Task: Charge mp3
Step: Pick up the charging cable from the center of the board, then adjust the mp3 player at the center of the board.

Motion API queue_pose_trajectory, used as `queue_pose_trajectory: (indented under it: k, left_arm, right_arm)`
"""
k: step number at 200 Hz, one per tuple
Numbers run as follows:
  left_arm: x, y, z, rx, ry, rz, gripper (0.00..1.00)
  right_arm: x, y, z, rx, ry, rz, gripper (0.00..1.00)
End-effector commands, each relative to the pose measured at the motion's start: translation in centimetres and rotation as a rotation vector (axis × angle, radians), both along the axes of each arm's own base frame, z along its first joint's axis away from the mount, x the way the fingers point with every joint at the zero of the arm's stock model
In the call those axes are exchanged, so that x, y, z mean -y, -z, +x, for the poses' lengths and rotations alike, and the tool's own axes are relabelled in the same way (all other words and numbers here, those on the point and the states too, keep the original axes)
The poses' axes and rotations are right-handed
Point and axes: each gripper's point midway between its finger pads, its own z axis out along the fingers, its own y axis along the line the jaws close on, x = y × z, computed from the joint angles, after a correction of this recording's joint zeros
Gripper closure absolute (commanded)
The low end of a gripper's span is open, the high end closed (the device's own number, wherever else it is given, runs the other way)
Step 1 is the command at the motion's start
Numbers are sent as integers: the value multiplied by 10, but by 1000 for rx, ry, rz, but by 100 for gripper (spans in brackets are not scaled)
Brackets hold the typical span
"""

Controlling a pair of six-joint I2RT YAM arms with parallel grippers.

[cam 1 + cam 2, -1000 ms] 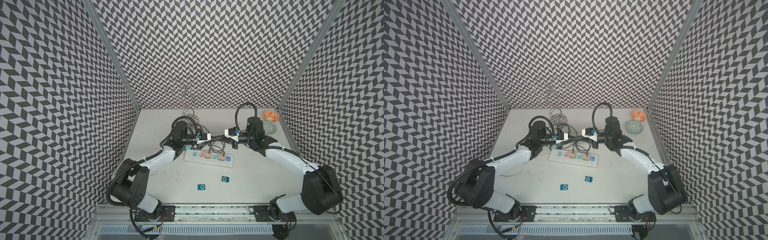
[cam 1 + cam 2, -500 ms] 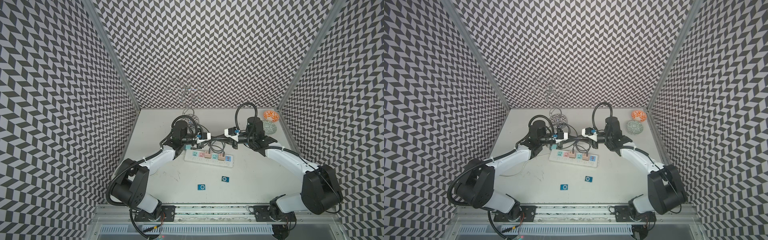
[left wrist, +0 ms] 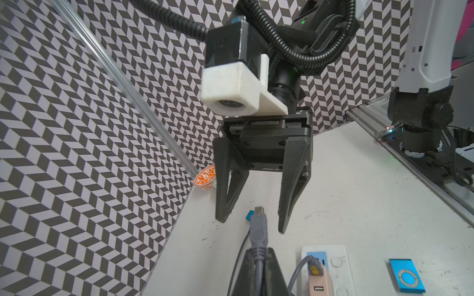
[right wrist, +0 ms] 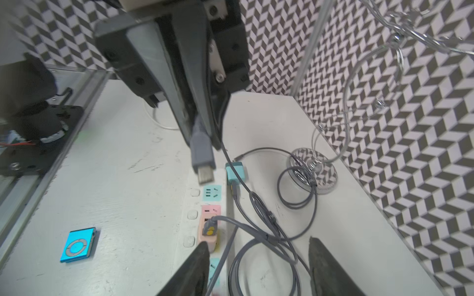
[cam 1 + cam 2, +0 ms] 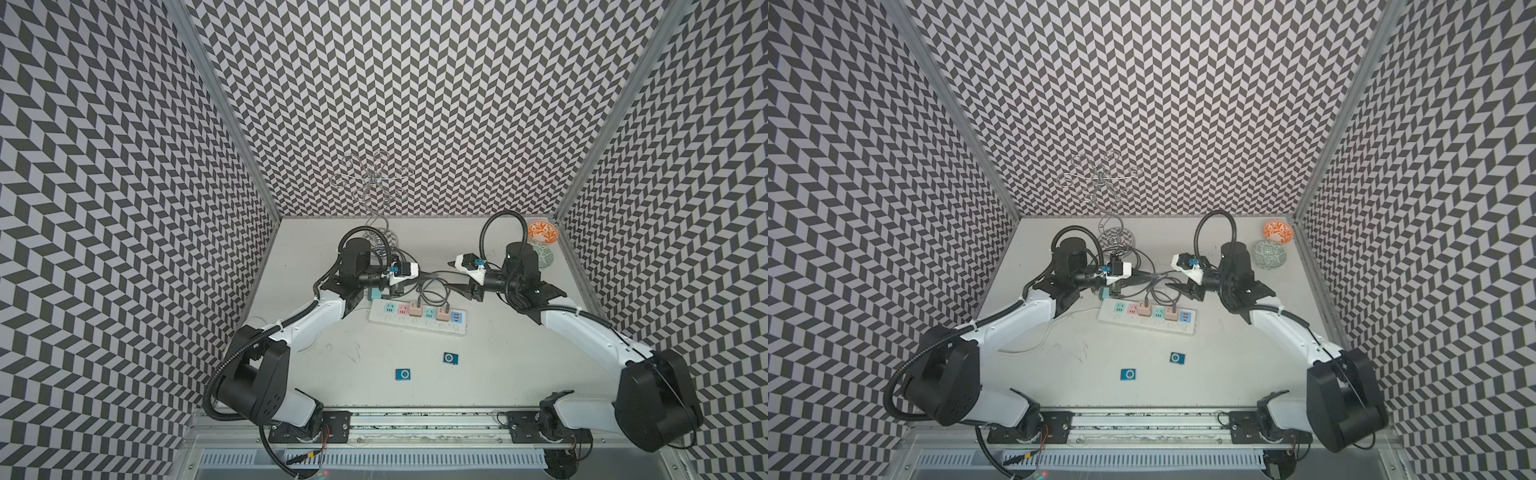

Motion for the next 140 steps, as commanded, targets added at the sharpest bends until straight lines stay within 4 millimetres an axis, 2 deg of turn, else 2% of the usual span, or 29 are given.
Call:
queue_pose_trajectory:
  k: [1,23,47,64,93,140]
  left_arm:
    - [-6,0,-6,-6,-5,8,100]
    - [-6,3,-4,-15,-22,16,100]
    - [-7,6,0,-21,-43,21,100]
    - [-8,8,3,-30,-65,25,100]
    - [-11,11,11,-49,-120,33,100]
    - [-18,11,21,-80,-226,38,100]
  right_arm:
    - [25,-15,20,-44,246,66,40]
    - [53,-15,34,-177,492,115,41]
    - [76,-16,32,-392,699,220,43]
    - [79,-2,16,-550,744,265,46]
    - [88,43,-17,-778,882,251,44]
    - [84,90,-72,-894,966,158,41]
